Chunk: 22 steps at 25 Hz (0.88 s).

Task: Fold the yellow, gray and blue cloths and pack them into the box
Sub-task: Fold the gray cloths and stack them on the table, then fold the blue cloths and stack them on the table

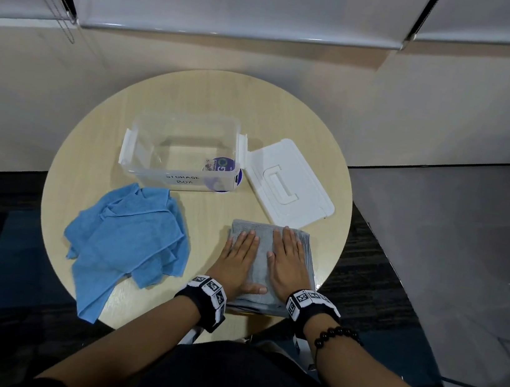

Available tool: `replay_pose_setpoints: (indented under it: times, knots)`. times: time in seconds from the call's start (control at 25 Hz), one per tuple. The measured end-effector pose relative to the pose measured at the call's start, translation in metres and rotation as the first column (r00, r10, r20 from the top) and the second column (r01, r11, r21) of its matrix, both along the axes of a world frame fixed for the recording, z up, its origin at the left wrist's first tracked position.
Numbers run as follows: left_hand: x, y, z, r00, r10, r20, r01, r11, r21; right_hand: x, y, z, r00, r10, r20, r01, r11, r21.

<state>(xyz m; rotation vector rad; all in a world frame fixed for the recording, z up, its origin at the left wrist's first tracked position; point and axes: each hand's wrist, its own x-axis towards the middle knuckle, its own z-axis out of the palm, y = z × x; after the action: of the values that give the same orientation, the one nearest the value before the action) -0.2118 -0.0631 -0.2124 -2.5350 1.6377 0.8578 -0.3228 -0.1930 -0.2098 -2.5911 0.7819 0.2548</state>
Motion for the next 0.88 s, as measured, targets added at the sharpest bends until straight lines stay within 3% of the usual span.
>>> replay_pose_setpoints:
  times: [0.12, 0.28, 0.4, 0.52, 0.64, 0.72, 0.88]
  knots:
    - [0.02, 0.006, 0.015, 0.984, 0.064, -0.164, -0.093, 0.981, -0.173, 0.01, 0.001, 0.011, 0.98, -0.128, 0.154, 0.119, 0.991, 0.063]
    - [0.059, 0.024, 0.032, 0.929, 0.343, -0.138, -0.367, 0.811, -0.456, 0.05, 0.019, 0.032, 0.926, -0.147, 0.348, 0.158, 0.987, -0.005]
    - [0.098, 0.049, 0.038, 0.837, 0.547, -0.021, -0.513, 0.77, -0.378, 0.089, 0.044, 0.048, 0.918, -0.067, 0.39, 0.06, 0.998, 0.03]
    - [0.135, 0.088, 0.041, 0.786, 0.595, 0.166, -0.542, 0.793, -0.278, 0.122, 0.074, 0.059, 0.931, -0.039, 0.362, -0.022, 0.987, 0.16]
    - [0.166, 0.124, 0.043, 0.769, 0.584, 0.259, -0.534, 0.811, -0.241, 0.141, 0.097, 0.062, 0.978, 0.006, 0.209, -0.064, 0.961, 0.27]
    - [0.18, 0.14, 0.043, 0.773, 0.563, 0.292, -0.534, 0.826, -0.179, 0.149, 0.108, 0.062, 0.992, 0.047, 0.116, -0.078, 0.956, 0.282]
    - [0.193, 0.162, 0.044, 0.713, 0.658, 0.241, -0.635, 0.752, -0.176, 0.164, 0.129, 0.064, 0.995, 0.079, 0.055, -0.093, 0.931, 0.352]
